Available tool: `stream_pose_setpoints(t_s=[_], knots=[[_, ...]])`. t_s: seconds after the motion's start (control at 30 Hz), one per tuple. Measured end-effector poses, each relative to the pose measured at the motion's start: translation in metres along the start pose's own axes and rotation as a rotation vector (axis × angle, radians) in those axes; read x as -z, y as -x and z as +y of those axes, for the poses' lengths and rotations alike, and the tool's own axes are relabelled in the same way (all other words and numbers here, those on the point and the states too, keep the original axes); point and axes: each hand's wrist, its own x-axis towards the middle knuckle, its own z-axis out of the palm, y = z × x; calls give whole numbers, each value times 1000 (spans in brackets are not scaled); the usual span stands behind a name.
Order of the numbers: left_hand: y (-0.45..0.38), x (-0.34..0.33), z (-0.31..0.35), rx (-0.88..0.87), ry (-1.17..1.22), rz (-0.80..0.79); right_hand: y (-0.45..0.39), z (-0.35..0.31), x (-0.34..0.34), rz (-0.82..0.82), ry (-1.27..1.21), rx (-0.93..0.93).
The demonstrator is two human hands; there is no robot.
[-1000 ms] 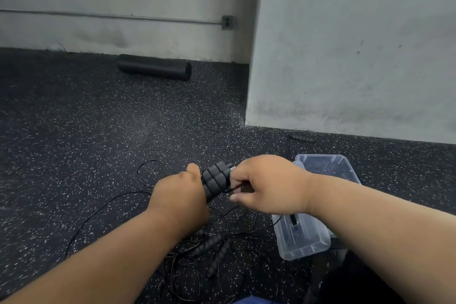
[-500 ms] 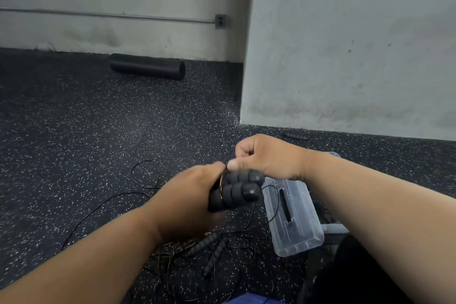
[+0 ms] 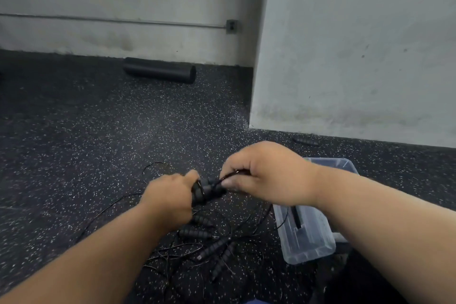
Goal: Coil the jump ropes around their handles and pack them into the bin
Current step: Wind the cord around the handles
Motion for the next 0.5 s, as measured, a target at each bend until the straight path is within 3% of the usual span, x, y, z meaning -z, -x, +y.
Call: stream_pose_setpoints(t_s=[0.07, 0.17, 0.23, 0.33, 0.5], knots=[[5, -9, 17, -186, 9, -23, -6, 16, 6, 83, -121, -74], [17, 1, 42, -399, 153, 98, -17, 53, -2, 212, -331, -246], [26, 21, 52, -456, 337, 197, -20, 71, -13, 194, -387, -346], [29, 37, 40, -325, 649, 314, -17, 72, -37, 6, -271, -350], [18, 42, 11, 146, 937, 303, -12, 46, -70, -51, -226, -305]])
